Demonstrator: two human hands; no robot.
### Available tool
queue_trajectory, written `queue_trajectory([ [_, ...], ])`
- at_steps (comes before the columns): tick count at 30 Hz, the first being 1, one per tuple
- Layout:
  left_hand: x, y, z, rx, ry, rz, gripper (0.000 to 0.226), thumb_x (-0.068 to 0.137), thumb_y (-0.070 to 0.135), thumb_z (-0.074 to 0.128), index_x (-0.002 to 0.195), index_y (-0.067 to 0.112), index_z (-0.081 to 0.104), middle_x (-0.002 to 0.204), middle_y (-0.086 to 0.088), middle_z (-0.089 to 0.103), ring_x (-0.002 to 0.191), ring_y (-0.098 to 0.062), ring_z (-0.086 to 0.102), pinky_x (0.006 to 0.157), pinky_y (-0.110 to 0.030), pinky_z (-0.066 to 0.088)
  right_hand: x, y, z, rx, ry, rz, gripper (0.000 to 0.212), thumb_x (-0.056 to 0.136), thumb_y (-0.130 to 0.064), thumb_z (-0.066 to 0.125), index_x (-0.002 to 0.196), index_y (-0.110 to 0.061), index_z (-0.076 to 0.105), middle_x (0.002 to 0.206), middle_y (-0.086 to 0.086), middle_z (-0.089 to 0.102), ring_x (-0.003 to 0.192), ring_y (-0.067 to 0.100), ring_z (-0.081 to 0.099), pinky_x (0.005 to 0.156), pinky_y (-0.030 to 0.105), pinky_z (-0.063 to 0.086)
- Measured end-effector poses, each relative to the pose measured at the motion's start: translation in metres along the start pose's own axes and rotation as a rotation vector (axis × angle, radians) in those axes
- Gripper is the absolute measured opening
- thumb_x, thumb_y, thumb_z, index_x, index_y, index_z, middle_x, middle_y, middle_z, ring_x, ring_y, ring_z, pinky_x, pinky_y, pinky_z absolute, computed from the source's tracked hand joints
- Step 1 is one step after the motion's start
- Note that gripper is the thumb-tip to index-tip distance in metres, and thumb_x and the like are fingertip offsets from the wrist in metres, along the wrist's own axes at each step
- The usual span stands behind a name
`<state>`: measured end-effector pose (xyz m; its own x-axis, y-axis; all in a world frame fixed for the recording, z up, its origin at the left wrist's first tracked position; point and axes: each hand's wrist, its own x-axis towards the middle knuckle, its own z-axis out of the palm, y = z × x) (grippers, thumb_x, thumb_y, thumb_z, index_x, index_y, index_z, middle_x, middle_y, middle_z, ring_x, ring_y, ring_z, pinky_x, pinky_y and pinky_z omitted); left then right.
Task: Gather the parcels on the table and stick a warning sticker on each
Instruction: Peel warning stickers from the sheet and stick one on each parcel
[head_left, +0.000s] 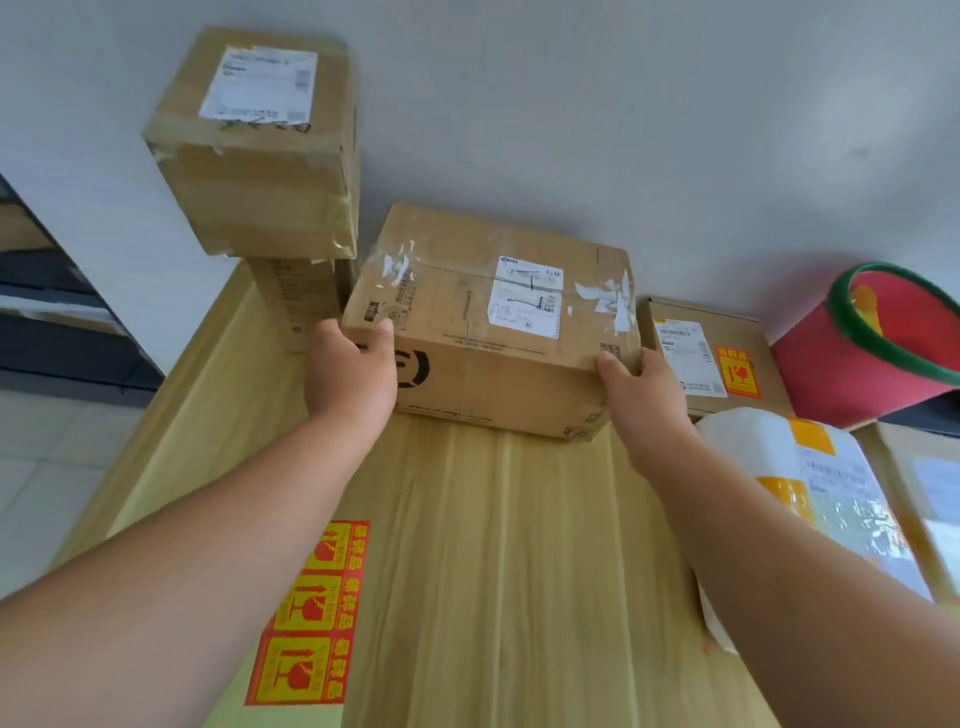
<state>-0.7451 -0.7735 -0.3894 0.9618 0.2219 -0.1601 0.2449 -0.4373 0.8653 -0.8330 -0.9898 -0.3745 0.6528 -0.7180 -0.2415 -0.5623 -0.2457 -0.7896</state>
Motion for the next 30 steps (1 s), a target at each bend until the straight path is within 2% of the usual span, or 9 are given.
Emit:
queue_trajectory([
  [3,-0.039,-0.003,-0.010,0.002,0.002,-0.009,0.027,0.093,0.041,0.050,0.106,0.017,0.047,0.081,0.006,0.053,0.066,-0.011,0.052,0.050,-0.028,0.036,-0.027,0.018,-0.025,0.000,-0.013,-0.014,0.025,0.096,-0.039,0.049,0.107,-0.017,0.053,0.090,-0.002,0.059,0.071,0.013,0.056,0.052,0.028,0.039],
  [7,-0.101,-0.013,-0.034,0.008,0.002,-0.046,0.029,0.093,0.039,0.053,0.109,0.016,0.045,0.083,0.004,0.055,0.066,-0.011,0.053,0.050,-0.028,0.037,-0.077,0.046,-0.058,0.019,-0.039,-0.037,0.023,0.094,-0.038,0.052,0.104,-0.018,0.056,0.095,0.003,0.064,0.080,0.018,0.062,0.062,0.032,0.048],
  [12,-0.190,-0.036,-0.071,-0.002,0.023,-0.103,0.030,0.092,0.038,0.054,0.108,0.014,0.047,0.080,0.000,0.056,0.063,-0.017,0.054,0.050,-0.029,0.037,-0.146,0.084,-0.097,0.015,-0.089,-0.070,0.022,0.094,-0.036,0.053,0.110,-0.021,0.053,0.092,-0.007,0.061,0.076,0.009,0.058,0.056,0.026,0.041],
  [15,-0.239,-0.055,-0.090,0.018,0.044,-0.123,0.031,0.092,0.037,0.054,0.109,0.012,0.048,0.080,-0.002,0.057,0.065,-0.020,0.055,0.052,-0.030,0.039,-0.184,0.110,-0.110,0.016,-0.103,-0.045,0.032,0.092,-0.040,0.055,0.117,-0.020,0.055,0.096,-0.004,0.063,0.084,0.017,0.061,0.073,0.036,0.052],
  [17,-0.268,-0.066,-0.102,0.026,0.058,-0.135,0.030,0.093,0.036,0.054,0.110,0.011,0.049,0.081,-0.003,0.056,0.064,-0.020,0.054,0.050,-0.029,0.037,-0.208,0.126,-0.120,0.025,-0.121,-0.031,0.030,0.091,-0.040,0.055,0.113,-0.021,0.056,0.096,-0.002,0.064,0.086,0.020,0.062,0.079,0.041,0.053],
  [20,-0.306,-0.080,-0.117,0.015,0.060,-0.133,0.030,0.093,0.035,0.054,0.109,0.011,0.048,0.084,-0.004,0.056,0.066,-0.020,0.053,0.050,-0.029,0.035,-0.242,0.148,-0.136,0.048,-0.145,-0.057,0.019,0.092,-0.036,0.055,0.103,-0.021,0.057,0.093,-0.002,0.064,0.083,0.020,0.061,0.069,0.035,0.050],
  [23,-0.336,-0.094,-0.127,0.011,0.068,-0.132,0.030,0.092,0.034,0.056,0.109,0.010,0.048,0.085,-0.004,0.057,0.067,-0.020,0.053,0.051,-0.029,0.035,-0.270,0.165,-0.148,0.064,-0.158,-0.062,0.018,0.093,-0.034,0.055,0.106,-0.021,0.057,0.094,-0.003,0.064,0.084,0.017,0.060,0.063,0.031,0.045],
  [28,-0.372,-0.112,-0.135,-0.025,0.057,-0.155,0.028,0.091,0.031,0.057,0.108,0.010,0.050,0.083,0.000,0.056,0.067,-0.016,0.052,0.052,-0.028,0.034,-0.300,0.189,-0.162,0.077,-0.166,-0.036,0.011,0.092,-0.032,0.056,0.099,-0.024,0.058,0.091,-0.001,0.064,0.084,0.021,0.063,0.076,0.041,0.055],
  [30,-0.378,-0.118,-0.136,-0.029,0.029,-0.161,0.029,0.091,0.031,0.057,0.109,0.010,0.050,0.084,-0.001,0.056,0.067,-0.017,0.052,0.052,-0.028,0.035,-0.308,0.197,-0.165,0.062,-0.164,-0.020,0.010,0.092,-0.033,0.056,0.097,-0.024,0.058,0.091,0.000,0.065,0.083,0.021,0.064,0.075,0.041,0.055],
])
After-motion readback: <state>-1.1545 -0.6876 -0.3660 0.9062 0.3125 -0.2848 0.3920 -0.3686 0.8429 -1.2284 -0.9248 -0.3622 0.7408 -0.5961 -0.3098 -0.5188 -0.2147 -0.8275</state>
